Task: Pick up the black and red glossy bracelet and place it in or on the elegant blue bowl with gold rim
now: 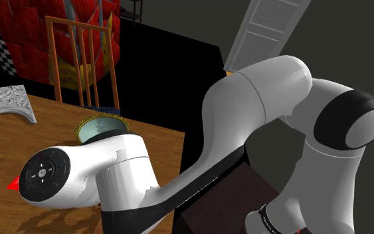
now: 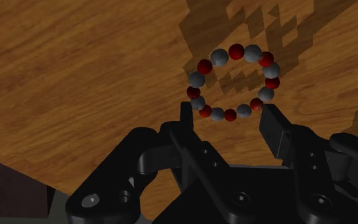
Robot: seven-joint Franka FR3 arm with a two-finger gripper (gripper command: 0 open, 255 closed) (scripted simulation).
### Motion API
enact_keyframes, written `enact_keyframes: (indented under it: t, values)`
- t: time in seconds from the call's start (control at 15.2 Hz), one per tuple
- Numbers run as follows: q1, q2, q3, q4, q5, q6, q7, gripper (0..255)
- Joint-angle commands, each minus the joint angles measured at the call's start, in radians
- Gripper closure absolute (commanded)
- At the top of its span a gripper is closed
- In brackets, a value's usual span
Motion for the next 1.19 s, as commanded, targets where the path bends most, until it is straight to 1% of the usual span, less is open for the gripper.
enact_keyframes:
  t: [0.0,1.12]
  values:
    - [-0.005,-0.016,0.005,0.002,0.011,-0.012,-0.011,255]
    - [-0.021,-0.118,0.042,0.093,0.094,-0.161,-0.112,255]
